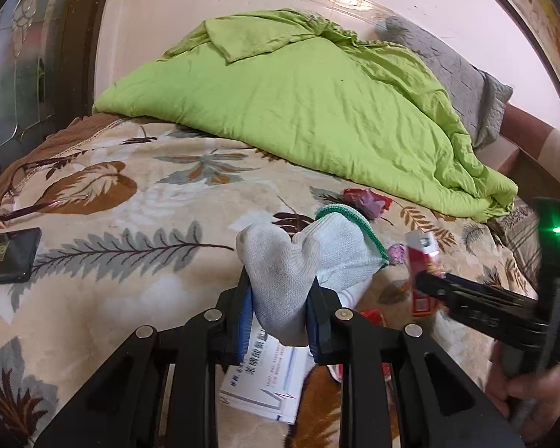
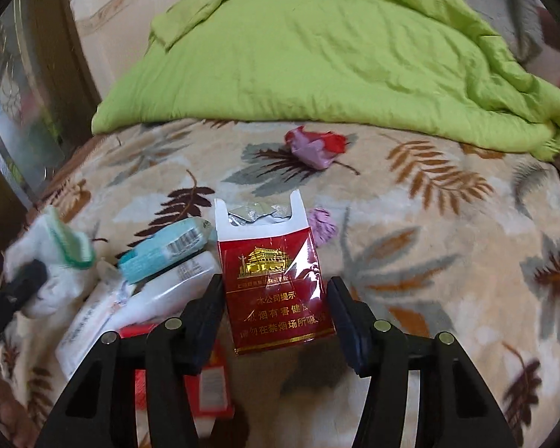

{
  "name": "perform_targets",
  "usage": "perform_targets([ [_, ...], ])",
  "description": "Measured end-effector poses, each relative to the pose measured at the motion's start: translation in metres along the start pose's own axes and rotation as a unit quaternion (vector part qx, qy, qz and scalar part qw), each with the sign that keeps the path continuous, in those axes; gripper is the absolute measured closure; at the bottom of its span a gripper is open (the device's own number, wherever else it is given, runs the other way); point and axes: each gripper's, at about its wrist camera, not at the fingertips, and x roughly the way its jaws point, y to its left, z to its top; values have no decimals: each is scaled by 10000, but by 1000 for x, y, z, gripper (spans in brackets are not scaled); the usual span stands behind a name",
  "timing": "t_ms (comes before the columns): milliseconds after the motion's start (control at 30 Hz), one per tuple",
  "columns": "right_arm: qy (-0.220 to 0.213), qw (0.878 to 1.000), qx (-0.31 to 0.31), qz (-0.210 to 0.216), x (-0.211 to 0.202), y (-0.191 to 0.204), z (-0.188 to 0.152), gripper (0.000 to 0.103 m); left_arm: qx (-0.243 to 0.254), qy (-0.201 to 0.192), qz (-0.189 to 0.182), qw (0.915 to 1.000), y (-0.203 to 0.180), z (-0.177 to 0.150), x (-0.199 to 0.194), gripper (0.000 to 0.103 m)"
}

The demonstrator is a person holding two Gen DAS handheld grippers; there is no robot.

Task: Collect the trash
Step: 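Grasp the white sock with left tool while right tool grasps red cigarette pack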

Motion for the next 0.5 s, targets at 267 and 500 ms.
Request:
perform_targets([
  [267, -350, 9972, 662, 21, -60, -4, -33, 44, 368, -18, -33, 9993, -20, -8, -5, 80],
  [500, -482, 9963, 706, -69, -70, -13, -39, 44, 471, -4, 4, 9989, -23, -11, -3, 80],
])
